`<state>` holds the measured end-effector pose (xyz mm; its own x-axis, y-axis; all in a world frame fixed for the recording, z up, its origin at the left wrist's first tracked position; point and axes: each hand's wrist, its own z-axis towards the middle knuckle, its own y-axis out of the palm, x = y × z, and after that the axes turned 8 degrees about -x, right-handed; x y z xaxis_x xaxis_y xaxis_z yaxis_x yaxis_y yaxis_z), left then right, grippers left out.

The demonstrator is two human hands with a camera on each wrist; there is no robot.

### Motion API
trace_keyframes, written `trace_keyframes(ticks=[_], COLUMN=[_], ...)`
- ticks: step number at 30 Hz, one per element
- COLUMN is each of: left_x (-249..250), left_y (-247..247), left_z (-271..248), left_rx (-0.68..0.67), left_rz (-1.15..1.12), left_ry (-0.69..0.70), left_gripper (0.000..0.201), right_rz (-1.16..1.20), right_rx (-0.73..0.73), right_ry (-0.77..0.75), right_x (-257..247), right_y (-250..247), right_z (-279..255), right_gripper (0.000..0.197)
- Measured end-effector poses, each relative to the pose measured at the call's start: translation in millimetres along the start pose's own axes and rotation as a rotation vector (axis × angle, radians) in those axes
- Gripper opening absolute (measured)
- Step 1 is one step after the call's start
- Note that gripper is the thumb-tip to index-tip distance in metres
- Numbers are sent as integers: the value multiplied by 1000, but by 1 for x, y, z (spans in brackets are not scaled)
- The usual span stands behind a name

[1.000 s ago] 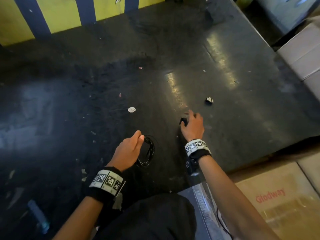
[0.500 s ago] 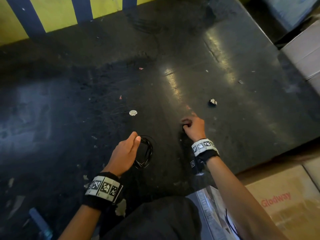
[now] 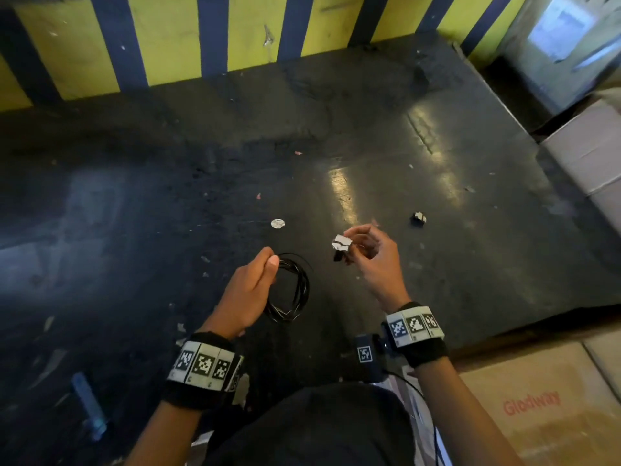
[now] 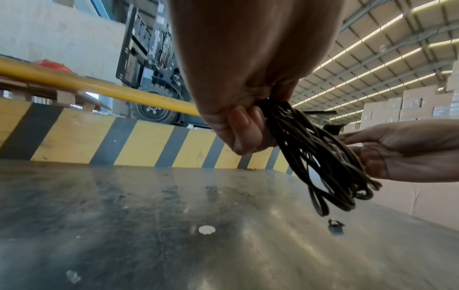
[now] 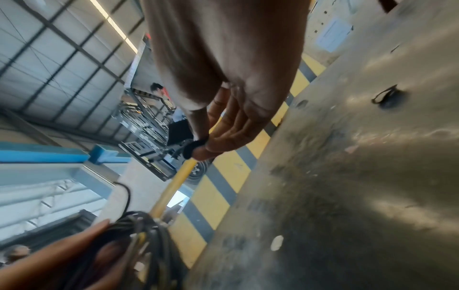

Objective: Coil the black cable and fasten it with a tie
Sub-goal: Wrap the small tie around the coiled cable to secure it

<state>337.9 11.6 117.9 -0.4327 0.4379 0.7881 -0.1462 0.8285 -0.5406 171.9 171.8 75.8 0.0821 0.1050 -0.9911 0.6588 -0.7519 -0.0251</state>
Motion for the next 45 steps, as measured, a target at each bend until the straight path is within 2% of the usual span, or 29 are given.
trace_keyframes(ticks=[3, 9, 14, 18, 28, 33, 38, 42, 45], left_x=[5, 12, 14, 14, 8, 10, 14, 13, 12], left_y=[-2, -4, -4, -7, -24, -34, -38, -34, -29], left_z=[-11, -27, -29, -29, -14, -6, -5, -5, -5], left_rx=[-10, -98, -106, -93, -4, -4, -27, -65, -77], left_rz=[17, 156, 385, 332, 3, -38, -99, -148, -141], left_ry=[34, 57, -2, 10, 100, 68, 61, 63, 47], left_gripper=[31, 30, 24, 20, 27, 31, 33, 36, 38], right_rz=[6, -110, -397, -484, -558, -504, -432, -481, -373], right_rx=[-30, -42, -106, -203, -318, -404, -402, -550, -620], right_ry=[-79, -291, -505, -578, -569, -470, -392, -292, -202], right_x=[-13, -22, -33, -39, -46, -55, -58, -52, -47], right_y=[9, 21, 32, 48, 60, 57, 56, 51, 45], right_z=[-11, -21, -29, -35, -12, 9, 18, 24, 22], right_gripper=[23, 17, 20, 24, 21, 26, 24, 19, 24])
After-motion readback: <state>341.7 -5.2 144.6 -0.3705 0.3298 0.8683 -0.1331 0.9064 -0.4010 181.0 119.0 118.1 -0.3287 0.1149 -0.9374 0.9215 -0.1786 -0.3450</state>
